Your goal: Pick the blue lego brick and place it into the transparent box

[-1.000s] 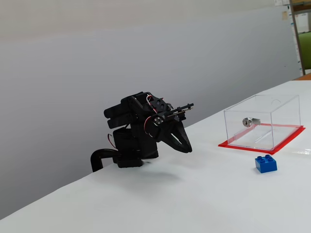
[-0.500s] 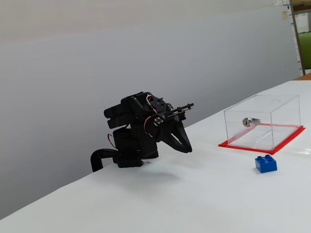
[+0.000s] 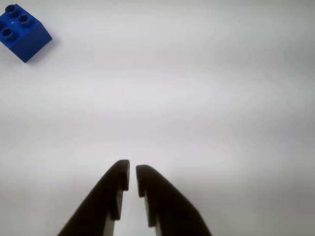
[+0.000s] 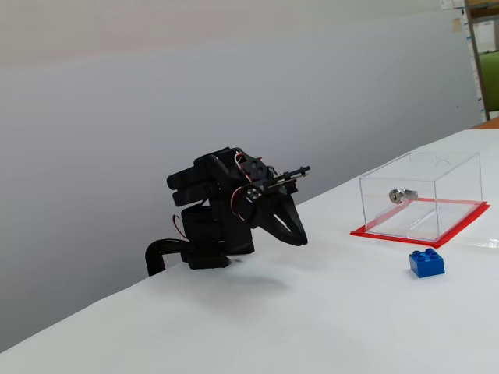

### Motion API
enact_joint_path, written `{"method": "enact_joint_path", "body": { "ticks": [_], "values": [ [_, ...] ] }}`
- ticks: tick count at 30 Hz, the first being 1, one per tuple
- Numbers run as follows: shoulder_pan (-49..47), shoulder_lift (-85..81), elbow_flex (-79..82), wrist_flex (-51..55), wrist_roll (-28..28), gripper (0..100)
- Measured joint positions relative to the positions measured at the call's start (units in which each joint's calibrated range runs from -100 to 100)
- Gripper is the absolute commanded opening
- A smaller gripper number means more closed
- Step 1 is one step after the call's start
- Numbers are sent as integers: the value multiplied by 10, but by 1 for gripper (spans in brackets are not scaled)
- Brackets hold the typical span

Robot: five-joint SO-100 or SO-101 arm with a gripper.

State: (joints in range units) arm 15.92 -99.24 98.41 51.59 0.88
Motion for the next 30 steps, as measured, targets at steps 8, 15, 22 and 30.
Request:
{"method": "enact_joint_path", "body": {
  "ticks": [8, 15, 22, 30],
  "values": [
    [-2, 0, 0, 0, 0, 1],
    [-2, 0, 0, 0, 1, 1],
    [-53, 0, 0, 0, 1, 1],
    [-136, 0, -1, 0, 0, 1]
  ]
}}
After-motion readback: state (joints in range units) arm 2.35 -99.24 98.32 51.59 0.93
